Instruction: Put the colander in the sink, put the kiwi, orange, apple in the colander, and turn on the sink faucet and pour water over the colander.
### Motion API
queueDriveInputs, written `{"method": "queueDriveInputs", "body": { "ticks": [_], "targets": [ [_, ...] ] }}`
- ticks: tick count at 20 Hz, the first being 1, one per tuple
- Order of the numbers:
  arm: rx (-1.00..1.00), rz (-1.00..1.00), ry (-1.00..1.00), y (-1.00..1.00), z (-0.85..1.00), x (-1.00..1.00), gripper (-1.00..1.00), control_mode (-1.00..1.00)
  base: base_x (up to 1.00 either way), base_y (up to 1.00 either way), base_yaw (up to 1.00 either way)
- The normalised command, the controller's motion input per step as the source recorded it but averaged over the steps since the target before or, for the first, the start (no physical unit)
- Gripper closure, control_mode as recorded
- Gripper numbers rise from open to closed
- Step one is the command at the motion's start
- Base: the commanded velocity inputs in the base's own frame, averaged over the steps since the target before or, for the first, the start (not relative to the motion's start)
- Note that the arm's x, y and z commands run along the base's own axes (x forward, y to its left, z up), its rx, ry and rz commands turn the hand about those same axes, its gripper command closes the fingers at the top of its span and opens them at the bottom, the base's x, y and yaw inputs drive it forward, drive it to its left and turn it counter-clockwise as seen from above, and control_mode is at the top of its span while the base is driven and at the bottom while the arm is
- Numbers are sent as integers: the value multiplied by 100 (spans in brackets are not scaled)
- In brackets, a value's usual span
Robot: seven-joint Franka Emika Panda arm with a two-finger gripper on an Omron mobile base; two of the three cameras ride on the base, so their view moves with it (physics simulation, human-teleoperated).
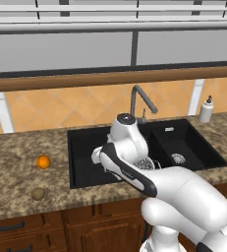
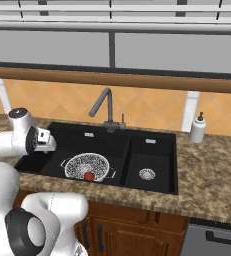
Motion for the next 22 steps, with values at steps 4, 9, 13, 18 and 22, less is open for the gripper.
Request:
{"method": "queueDriveInputs", "body": {
  "ticks": [4,9,13,18,22],
  "targets": [
    [2,3,-10,67,26,0,-100,-100,0,0,0],
    [5,0,-3,61,30,2,-100,-100,0,0,0],
    [14,0,3,59,26,11,-100,-100,0,0,0],
    [12,0,17,59,11,33,-100,-100,0,0,0],
    [0,0,12,58,-10,40,-100,-100,0,0,0]
  ]
}}
